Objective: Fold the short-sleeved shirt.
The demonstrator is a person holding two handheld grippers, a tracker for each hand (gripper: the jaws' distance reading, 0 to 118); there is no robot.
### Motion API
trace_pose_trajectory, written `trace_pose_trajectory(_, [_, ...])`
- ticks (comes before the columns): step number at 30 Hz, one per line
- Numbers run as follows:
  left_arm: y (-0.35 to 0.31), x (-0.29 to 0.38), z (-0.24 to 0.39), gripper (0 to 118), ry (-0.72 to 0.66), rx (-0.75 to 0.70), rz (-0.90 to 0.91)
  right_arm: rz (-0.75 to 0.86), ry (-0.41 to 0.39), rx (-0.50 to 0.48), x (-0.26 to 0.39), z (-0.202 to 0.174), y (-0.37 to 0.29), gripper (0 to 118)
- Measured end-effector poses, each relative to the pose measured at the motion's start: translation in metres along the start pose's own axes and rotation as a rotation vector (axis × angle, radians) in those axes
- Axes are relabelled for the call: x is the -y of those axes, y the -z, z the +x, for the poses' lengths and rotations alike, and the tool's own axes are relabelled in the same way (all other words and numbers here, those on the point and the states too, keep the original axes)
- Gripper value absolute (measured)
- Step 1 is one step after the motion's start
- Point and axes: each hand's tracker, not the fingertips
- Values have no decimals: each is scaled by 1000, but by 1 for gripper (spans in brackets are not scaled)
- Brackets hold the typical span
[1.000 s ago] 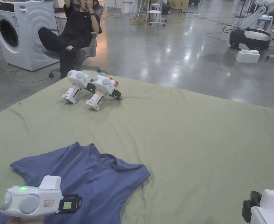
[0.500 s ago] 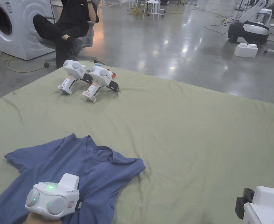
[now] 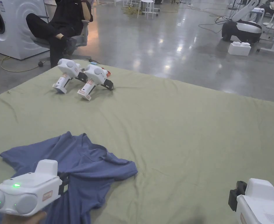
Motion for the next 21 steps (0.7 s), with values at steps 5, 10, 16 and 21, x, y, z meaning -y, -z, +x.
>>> trace_pose_trajectory(5, [-41,-35,-4,0,-21,6,142,38,17,-2,-8,-2,-11,1])
trace_pose_trajectory(10, [-76,-80,3,0,0,19,300,81,39,-5,-17,5,-17,1])
trace_pose_trajectory(16, [-107,-133,41,0,41,109,414,133,66,-2,-28,20,-33,1])
trace_pose_trajectory(21, [-119,-162,100,0,100,246,472,172,90,18,-30,40,-49,1])
